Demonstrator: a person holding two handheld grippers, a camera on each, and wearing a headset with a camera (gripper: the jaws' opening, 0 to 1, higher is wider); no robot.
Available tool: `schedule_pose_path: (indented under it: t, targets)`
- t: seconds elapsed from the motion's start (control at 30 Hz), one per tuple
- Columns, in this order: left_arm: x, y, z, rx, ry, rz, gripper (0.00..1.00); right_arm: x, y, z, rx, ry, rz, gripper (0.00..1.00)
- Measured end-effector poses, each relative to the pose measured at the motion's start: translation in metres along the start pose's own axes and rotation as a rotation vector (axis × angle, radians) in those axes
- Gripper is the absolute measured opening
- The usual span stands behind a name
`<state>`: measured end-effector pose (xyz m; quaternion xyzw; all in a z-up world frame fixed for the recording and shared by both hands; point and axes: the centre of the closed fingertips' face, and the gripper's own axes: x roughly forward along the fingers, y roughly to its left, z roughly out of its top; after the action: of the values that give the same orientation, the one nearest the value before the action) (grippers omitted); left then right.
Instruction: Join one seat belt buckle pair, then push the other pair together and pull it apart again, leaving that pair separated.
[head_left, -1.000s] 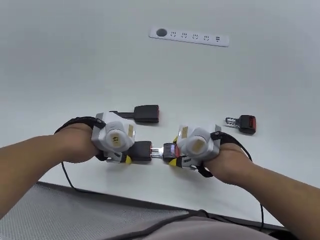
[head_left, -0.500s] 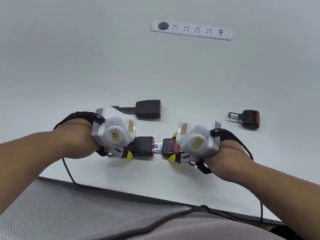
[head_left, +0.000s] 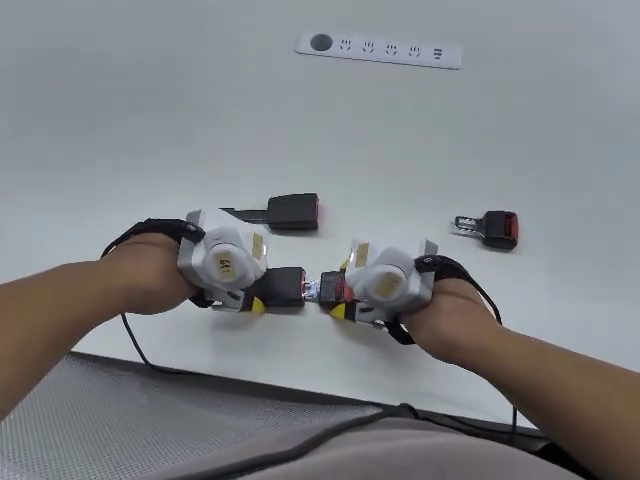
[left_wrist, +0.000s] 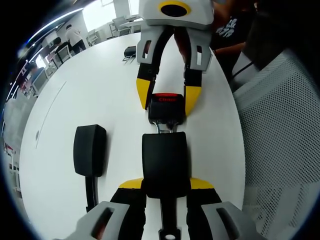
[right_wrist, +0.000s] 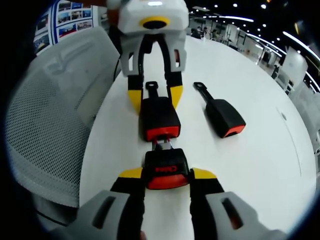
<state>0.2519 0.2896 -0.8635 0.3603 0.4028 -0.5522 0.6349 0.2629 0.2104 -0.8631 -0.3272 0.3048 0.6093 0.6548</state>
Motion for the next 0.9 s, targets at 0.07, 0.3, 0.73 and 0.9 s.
schedule_pose_path:
  t: [0.07,0.3,0.73,0.9]
  targets:
    - [0.0002,0.0003,0.0000,0.000,0.002,-0.002,0.31,0.0008,0.0010,0.0005,0.004,-0.001,0.001,0.34]
    - [0.0007,-0.0002,0.0001,0.008,0.005,-0.006,0.31,0.0011,0.0007,0.0014,-0.005,0.001,0.011,0.33]
    - [0.0006,-0.0006,0.0008,0.016,0.000,-0.010,0.31,0.0015,0.0005,0.0034,-0.018,-0.001,0.018,0.33]
    - [0.0008,-0.0001,0.0011,0.029,0.005,-0.014,0.31,0.0053,0.0018,0.0086,-0.026,0.002,0.017,0.33]
